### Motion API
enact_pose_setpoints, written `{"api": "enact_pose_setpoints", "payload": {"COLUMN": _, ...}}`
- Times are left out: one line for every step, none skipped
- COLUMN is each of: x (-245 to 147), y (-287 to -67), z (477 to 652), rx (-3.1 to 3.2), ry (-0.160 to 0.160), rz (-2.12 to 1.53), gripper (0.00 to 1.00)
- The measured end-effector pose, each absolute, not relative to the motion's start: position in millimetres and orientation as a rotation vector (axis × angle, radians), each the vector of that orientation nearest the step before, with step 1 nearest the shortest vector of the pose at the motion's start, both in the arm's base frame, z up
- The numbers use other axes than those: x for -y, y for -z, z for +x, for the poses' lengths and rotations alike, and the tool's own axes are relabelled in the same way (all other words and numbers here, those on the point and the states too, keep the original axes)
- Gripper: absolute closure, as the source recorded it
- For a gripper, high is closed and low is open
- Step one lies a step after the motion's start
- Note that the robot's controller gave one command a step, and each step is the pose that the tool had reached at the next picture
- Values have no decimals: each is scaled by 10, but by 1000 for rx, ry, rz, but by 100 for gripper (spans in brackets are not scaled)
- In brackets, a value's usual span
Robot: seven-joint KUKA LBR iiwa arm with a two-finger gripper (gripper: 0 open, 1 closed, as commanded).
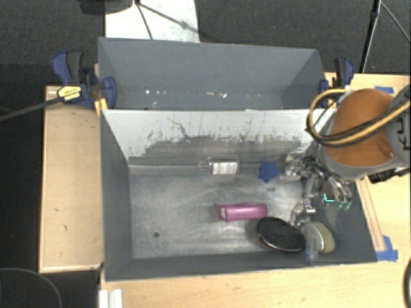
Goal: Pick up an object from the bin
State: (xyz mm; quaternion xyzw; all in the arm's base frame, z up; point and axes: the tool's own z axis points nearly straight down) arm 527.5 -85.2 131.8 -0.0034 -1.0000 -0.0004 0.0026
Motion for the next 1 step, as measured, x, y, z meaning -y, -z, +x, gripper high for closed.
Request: {"api": "enact_pose_setpoints", "payload": {"x": -184, "y": -736, "z": 5346, "rx": 3153, "ry": -1, "rz": 122, "gripper": 0}}
